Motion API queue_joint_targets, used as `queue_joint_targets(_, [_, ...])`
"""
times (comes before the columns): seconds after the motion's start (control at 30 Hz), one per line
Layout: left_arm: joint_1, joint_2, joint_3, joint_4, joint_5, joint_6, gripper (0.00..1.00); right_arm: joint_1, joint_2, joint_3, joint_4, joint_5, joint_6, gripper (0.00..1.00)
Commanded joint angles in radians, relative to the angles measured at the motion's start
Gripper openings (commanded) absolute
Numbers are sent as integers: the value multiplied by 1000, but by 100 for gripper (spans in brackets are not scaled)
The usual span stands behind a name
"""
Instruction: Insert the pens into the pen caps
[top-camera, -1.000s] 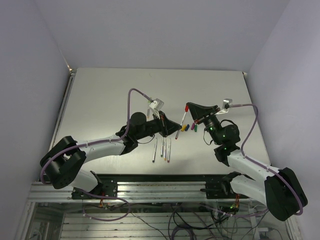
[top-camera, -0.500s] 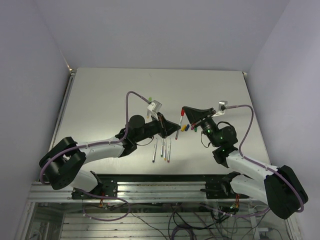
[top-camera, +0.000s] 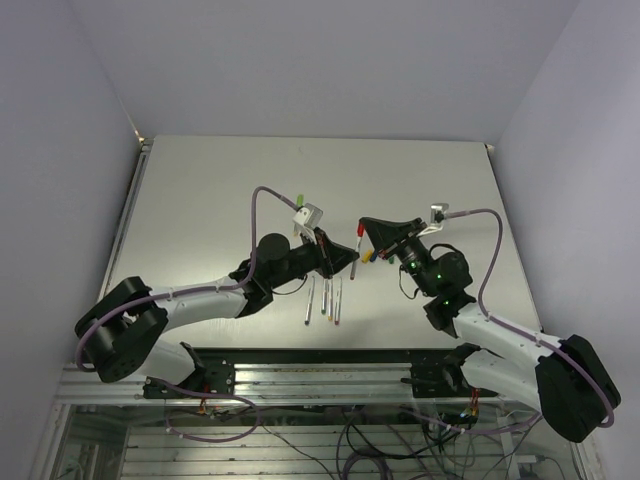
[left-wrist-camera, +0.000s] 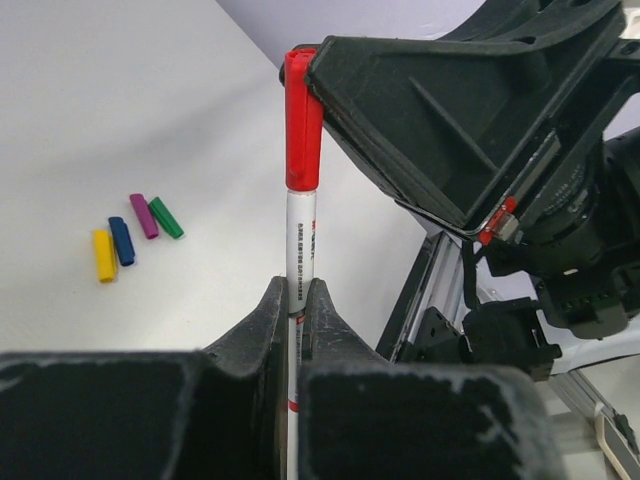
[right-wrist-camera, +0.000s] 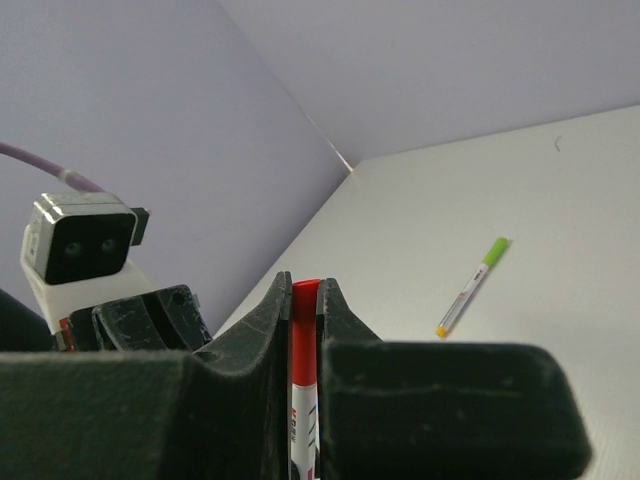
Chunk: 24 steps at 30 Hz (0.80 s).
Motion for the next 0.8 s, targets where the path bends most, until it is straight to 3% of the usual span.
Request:
queue_joint_targets(0.0, [16, -60, 42, 126, -146, 58, 7, 62, 5, 16, -221, -27, -68, 0])
queue_joint_targets(0.5, [68, -98, 69, 150, -208, 95, 7, 170, 91, 64, -437, 85, -105, 0])
queue_joint_targets(0.77, [83, -118, 72, 126, -208, 106, 7, 215, 171, 87, -448, 109, -86, 0])
